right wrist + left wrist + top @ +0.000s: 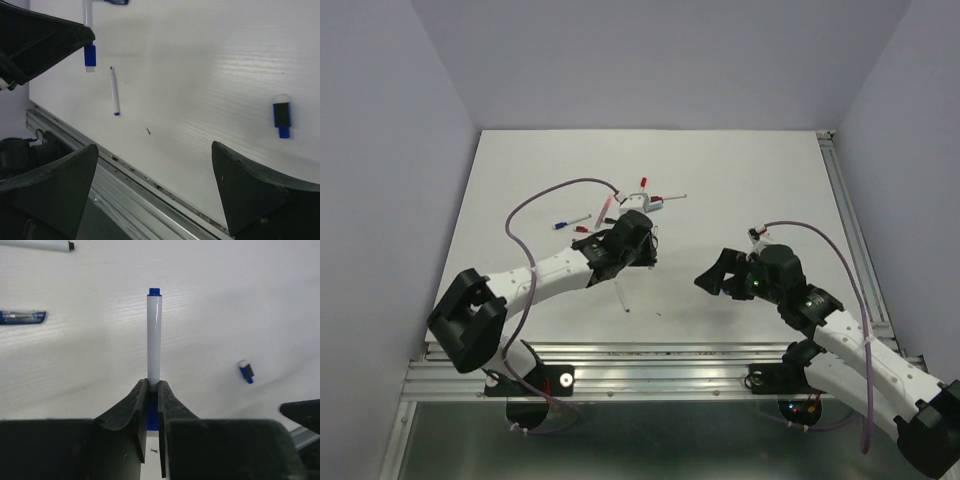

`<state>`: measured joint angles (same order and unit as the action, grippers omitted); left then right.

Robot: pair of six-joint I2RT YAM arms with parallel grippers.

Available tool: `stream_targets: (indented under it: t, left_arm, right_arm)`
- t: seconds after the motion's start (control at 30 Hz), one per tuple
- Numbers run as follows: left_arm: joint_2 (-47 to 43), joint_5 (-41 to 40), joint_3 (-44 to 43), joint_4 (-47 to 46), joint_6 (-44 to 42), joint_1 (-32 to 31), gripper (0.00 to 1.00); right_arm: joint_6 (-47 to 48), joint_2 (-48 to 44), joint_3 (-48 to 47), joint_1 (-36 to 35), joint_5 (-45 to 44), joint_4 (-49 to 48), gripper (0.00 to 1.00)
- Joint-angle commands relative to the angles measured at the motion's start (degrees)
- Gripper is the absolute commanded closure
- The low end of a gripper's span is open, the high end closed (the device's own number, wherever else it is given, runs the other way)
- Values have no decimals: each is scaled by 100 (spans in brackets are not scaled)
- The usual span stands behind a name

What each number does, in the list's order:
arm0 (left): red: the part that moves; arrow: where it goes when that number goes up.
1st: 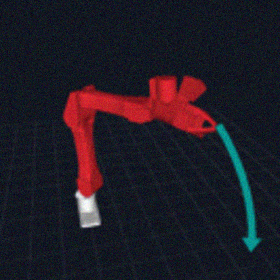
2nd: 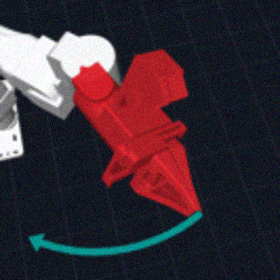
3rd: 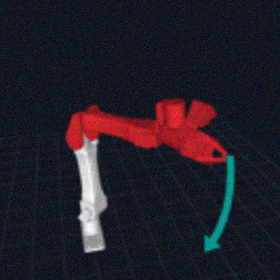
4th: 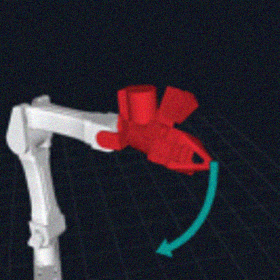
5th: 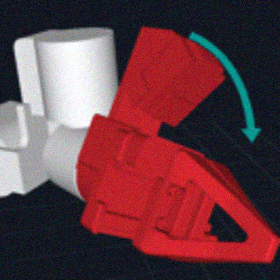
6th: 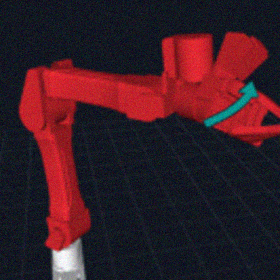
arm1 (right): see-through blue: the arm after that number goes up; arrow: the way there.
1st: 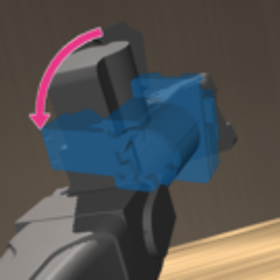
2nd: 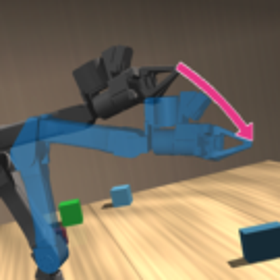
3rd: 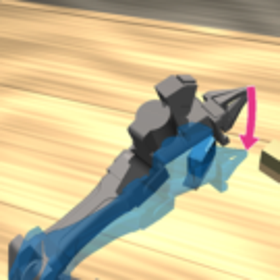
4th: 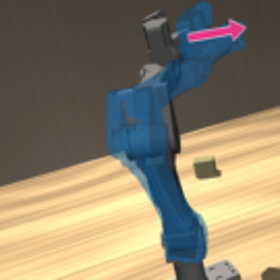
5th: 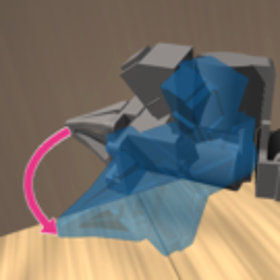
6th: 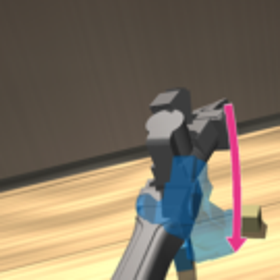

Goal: Open the pen caps

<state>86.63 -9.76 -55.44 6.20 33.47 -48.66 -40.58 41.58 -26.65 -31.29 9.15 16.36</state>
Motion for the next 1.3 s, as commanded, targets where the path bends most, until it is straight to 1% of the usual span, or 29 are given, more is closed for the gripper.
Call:
stream_targets:
  t: [0.0, 0.03, 0.13, 0.2, 0.33, 0.47, 0.53, 0.57, 0.63, 0.67, 0.77, 0.83, 0.97, 1.0, 1.03, 1.1, 1.17, 1.2, 1.23, 1.27]
  left_arm:
    - [-839, -192, 734, -1005, 1623, -169, 100]
    - [-1067, -271, 832, -1146, 1853, -213, 100]
    - [-1280, -482, 1035, -1235, 2407, -371, 100]
    - [-1403, -570, 1035, -1217, 2645, -468, 100]
    - [-1578, -728, 1096, -1209, 2910, -644, 100]
    - [-1903, -949, 1237, -1200, 3235, -811, 100]
    - [-2000, -1071, 1351, -1200, 3323, -838, 100]
    - [-2079, -1098, 1395, -1182, 3367, -855, 100]
    - [-2159, -1098, 1545, -1182, 3552, -855, 100]
    - [-2211, -1090, 1571, -1173, 3587, -855, 100]
    - [-2264, -1028, 1633, -1182, 3675, -882, 100]
    - [-2247, -1019, 1642, -1182, 3701, -899, 100]
    - [-2212, -1019, 1607, -1191, 3675, -925, 100]
    - [-2186, -1045, 1598, -1191, 3675, -934, 100]
    - [-2168, -1054, 1598, -1191, 3675, -943, 100]
    - [-2133, -1054, 1589, -1200, 3675, -961, 100]
    - [-2106, -1063, 1589, -1209, 3684, -987, 100]
    - [-2072, -1063, 1580, -1209, 3684, -987, 100]
    - [-2063, -1072, 1580, -1217, 3684, -996, 100]
    - [-2062, -1072, 1580, -1217, 3684, -996, 100]
  right_arm:
    - [-363, 288, 222, -332, 1169, -1591, 0]
    - [-363, 341, 196, -421, 1073, -1592, 0]
    - [-328, 639, 64, -781, 975, -2083, 0]
    - [-293, 929, -76, -1062, 914, -2355, 0]
    - [-205, 1378, -409, -1467, 580, -2576, 0]
    - [-196, 1817, -621, -1582, 185, -2638, 6]
    - [-179, 1862, -578, -1608, 166, -2917, 8]
    - [-196, 1888, -560, -1600, 123, -3041, 12]
    - [-222, 1959, -525, -1608, 8, -3305, 15]
    - [-231, 1985, -516, -1608, -35, -3384, 20]
    - [-196, 2090, -569, -1617, 8, -3587, 31]
    - [-179, 2152, -630, -1617, 104, -3640, 34]
    - [-178, 2301, -745, -1626, 202, -3640, 35]
    - [-196, 2319, -771, -1635, 201, -3649, 41]
    - [-205, 2345, -780, -1635, 184, -3631, 43]
    - [-231, 2398, -806, -1635, 158, -3605, 52]
    - [-293, 2416, -806, -1635, 123, -3640, 56]
    - [-310, 2442, -806, -1644, 131, -3675, 62]
    - [-319, 2451, -815, -1644, 131, -3658, 64]
    - [-354, 2477, -867, -1644, 140, -3605, 70]
